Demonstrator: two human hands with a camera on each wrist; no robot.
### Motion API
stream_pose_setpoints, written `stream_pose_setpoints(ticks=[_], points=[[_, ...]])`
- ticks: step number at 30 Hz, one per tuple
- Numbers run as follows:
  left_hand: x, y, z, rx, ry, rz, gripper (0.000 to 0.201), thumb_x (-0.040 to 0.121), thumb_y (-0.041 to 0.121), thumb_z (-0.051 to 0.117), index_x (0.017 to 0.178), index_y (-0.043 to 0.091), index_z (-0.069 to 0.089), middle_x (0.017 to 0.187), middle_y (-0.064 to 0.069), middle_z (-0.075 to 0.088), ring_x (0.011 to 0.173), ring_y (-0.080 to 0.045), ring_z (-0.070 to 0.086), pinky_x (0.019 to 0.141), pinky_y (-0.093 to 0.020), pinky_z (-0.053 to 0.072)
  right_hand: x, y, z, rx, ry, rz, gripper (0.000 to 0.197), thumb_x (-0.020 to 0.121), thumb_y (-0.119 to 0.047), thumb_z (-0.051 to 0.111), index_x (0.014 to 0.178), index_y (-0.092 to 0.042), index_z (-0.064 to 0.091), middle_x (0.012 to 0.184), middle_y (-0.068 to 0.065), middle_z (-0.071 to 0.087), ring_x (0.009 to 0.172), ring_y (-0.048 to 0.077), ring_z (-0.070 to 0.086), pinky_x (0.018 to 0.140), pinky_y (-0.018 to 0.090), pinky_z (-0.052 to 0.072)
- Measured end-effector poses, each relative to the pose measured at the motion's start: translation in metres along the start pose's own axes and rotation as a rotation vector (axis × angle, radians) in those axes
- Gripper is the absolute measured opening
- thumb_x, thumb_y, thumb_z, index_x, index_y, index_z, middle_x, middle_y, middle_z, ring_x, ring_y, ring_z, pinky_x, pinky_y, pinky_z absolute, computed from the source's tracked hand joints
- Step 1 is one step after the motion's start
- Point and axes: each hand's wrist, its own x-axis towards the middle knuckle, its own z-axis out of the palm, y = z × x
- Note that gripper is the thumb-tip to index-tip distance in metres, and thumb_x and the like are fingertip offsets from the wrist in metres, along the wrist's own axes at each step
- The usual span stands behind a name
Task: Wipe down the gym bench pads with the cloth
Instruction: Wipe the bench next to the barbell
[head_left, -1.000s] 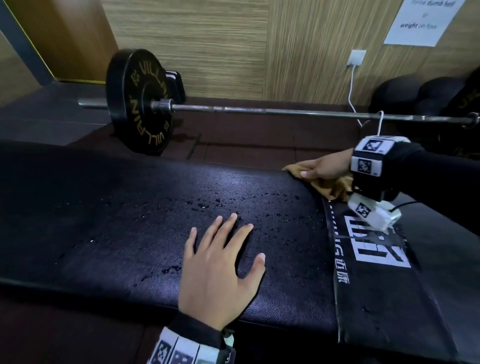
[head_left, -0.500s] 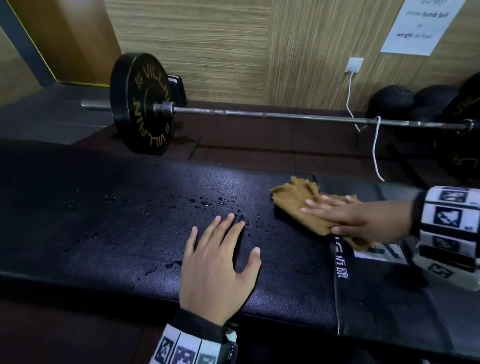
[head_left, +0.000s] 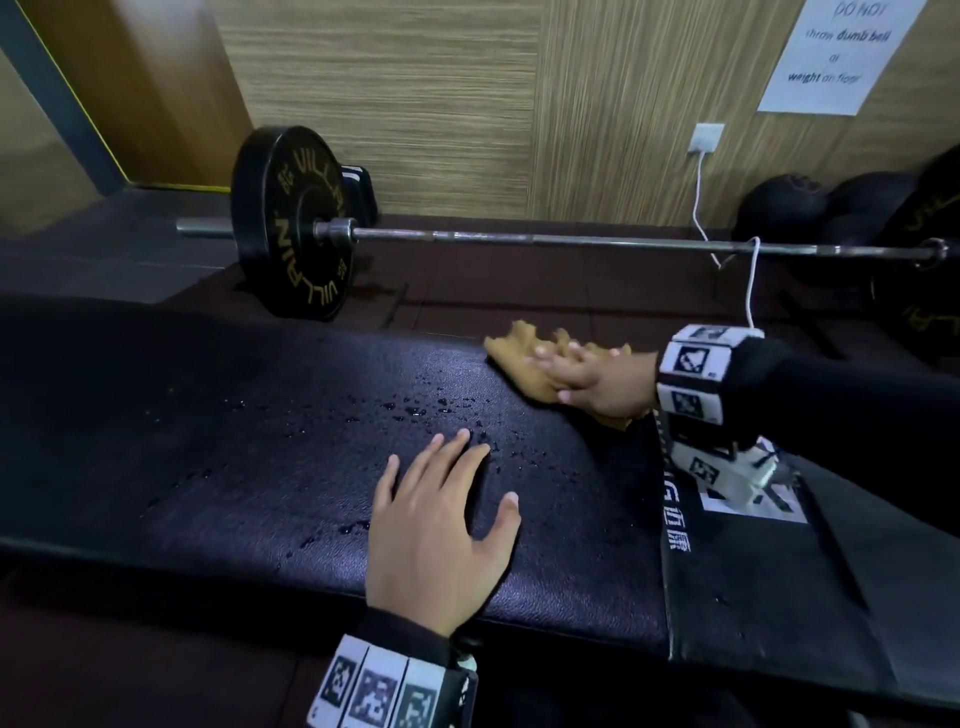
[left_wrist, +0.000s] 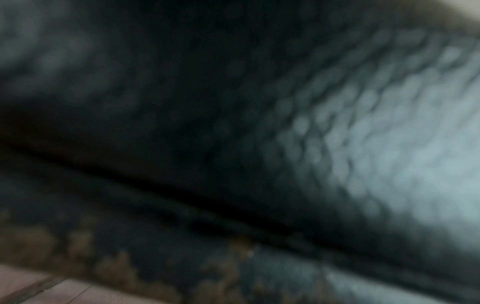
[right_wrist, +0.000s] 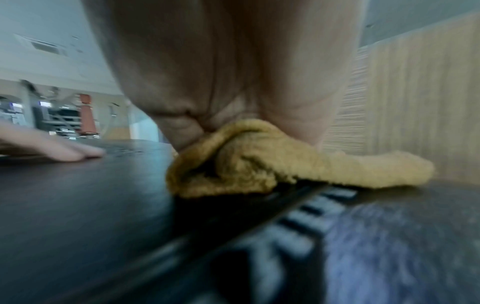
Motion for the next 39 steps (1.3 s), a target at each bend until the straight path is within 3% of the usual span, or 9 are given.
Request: stream_pose_setpoints(ticks=[4,8,15,18,22,27,32,35,39], points=[[0.000,-0.001,0.000,-0.006,-0.003,0.004,0.051,0.082,0.056,0.044,0.125,0.032,0.059,0.140,0.016,0.049,0.135,-0.004,0.037,0.116,-0.040,0.023,-0.039,0.004,0.030,0.034,-0.050,-0.203,0.054,0.103,-0.029,0.026,0.145,-0.042,-0.005,0.143,-0.025,-0.022,0.137,0.008,-0.019,0.111,0.046,-0.015],[0.000,0.000,0.001,-0.011,0.006,-0.004,0.051,0.081,0.055,0.045,0.124,0.032,0.060,0.139,0.016,0.050,0.134,-0.005,0.039,0.115,-0.041,0.025,-0.071,0.046,0.041,0.070,-0.089,-0.162,0.054,0.101,-0.032,0.028,0.139,-0.049,-0.008,0.142,-0.032,-0.023,0.138,0.005,-0.021,0.112,0.045,-0.012],[0.001,0.000,0.001,-0.014,0.004,-0.015,0.050,0.080,0.055,0.046,0.122,0.032,0.061,0.137,0.016,0.052,0.133,-0.005,0.040,0.114,-0.043,0.027,-0.037,0.069,0.006,0.081,0.009,0.143,0.057,0.103,-0.025,0.026,0.146,-0.033,-0.010,0.157,-0.007,-0.009,0.145,0.020,-0.005,0.118,0.038,-0.001],[0.001,0.001,0.000,-0.010,-0.002,-0.012,0.050,0.081,0.055,0.046,0.123,0.033,0.060,0.138,0.017,0.051,0.134,-0.004,0.039,0.115,-0.041,0.025,-0.009,0.041,-0.007,0.041,0.036,0.163,0.057,0.103,-0.026,0.028,0.149,-0.028,-0.006,0.158,-0.003,-0.005,0.145,0.023,0.000,0.116,0.033,0.004],[0.000,0.001,0.000,-0.018,0.002,-0.010,0.049,0.081,0.055,0.046,0.123,0.033,0.060,0.138,0.018,0.050,0.133,-0.003,0.039,0.115,-0.040,0.024,0.001,0.000,-0.004,-0.044,0.033,0.065,0.056,0.103,-0.029,0.026,0.148,-0.032,-0.007,0.157,-0.008,-0.011,0.145,0.025,-0.004,0.115,0.041,0.000],[-0.001,-0.002,0.000,-0.035,0.026,-0.003,0.048,0.082,0.054,0.045,0.122,0.032,0.061,0.137,0.018,0.051,0.133,-0.002,0.038,0.116,-0.038,0.023,-0.038,-0.009,0.016,0.016,-0.014,-0.031,0.055,0.103,-0.029,0.027,0.147,-0.040,-0.004,0.155,-0.015,-0.014,0.144,0.020,-0.010,0.114,0.048,-0.006],[-0.001,-0.004,0.001,-0.019,0.017,0.012,0.050,0.084,0.056,0.042,0.125,0.032,0.059,0.140,0.018,0.048,0.135,-0.002,0.036,0.117,-0.039,0.022,-0.090,-0.004,0.044,0.021,0.051,0.034,0.056,0.102,-0.031,0.030,0.149,-0.036,0.000,0.157,-0.010,-0.007,0.146,0.020,-0.001,0.118,0.039,0.008],[-0.002,-0.005,0.001,-0.011,0.014,0.019,0.052,0.085,0.056,0.039,0.126,0.030,0.059,0.141,0.016,0.048,0.136,-0.002,0.035,0.117,-0.038,0.021,-0.122,-0.003,0.065,0.106,0.093,0.084,0.055,0.101,-0.034,0.030,0.149,-0.034,0.004,0.157,-0.010,-0.003,0.145,0.018,0.003,0.118,0.030,0.008],[-0.004,-0.005,-0.001,-0.006,0.002,0.030,0.051,0.087,0.054,0.040,0.127,0.029,0.059,0.142,0.014,0.047,0.137,-0.003,0.034,0.118,-0.037,0.018,-0.161,-0.010,0.093,0.055,0.158,0.184,0.055,0.099,-0.045,0.023,0.150,-0.033,0.005,0.157,-0.014,-0.002,0.145,0.014,0.005,0.117,0.033,0.015]])
